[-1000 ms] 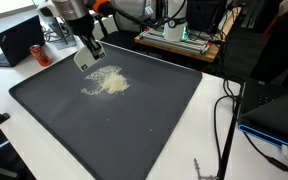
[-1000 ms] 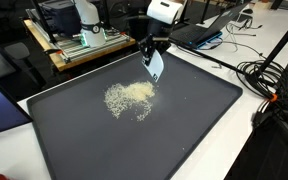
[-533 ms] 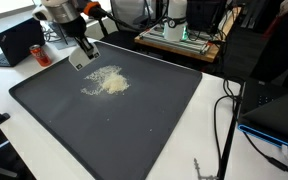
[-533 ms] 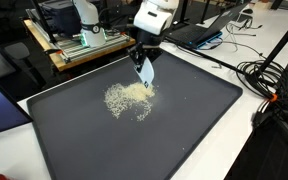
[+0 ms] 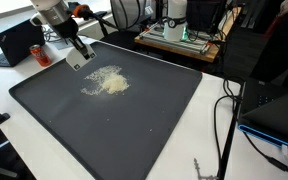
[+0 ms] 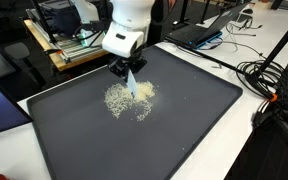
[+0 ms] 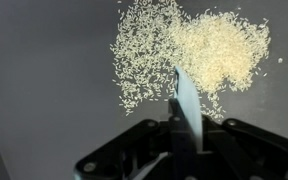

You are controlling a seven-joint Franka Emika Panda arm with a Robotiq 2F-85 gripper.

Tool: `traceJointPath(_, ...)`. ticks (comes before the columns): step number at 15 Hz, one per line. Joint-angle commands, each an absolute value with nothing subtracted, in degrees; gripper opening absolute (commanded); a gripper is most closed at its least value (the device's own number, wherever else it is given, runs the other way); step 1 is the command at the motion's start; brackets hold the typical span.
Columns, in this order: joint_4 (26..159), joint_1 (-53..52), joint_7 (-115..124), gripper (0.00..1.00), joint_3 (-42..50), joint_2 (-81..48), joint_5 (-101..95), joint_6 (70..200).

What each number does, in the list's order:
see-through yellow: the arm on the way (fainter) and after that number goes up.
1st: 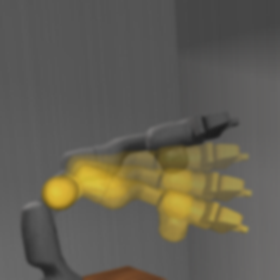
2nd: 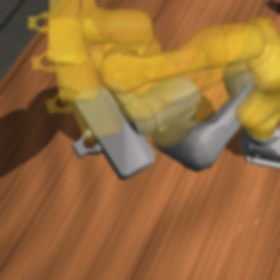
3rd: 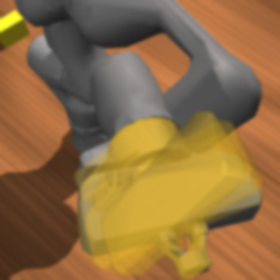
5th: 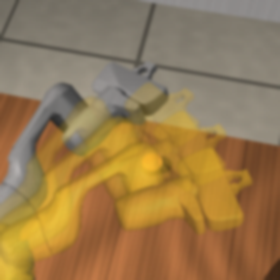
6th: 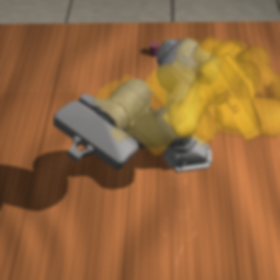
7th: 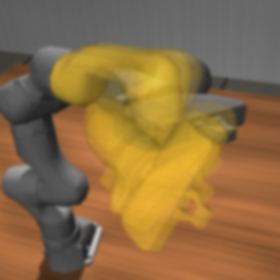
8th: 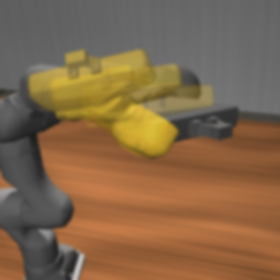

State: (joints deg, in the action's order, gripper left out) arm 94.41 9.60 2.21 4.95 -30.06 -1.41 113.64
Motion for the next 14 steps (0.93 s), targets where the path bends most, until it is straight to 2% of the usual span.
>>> traceJointPath(1,95.3,13.8,-3.9,0.01,4.4,-30.8,5.4,115.6)
traceJointPath(14,115.5,26.8,-17.3,0.01,4.0,-26.3,33.0,130.0)
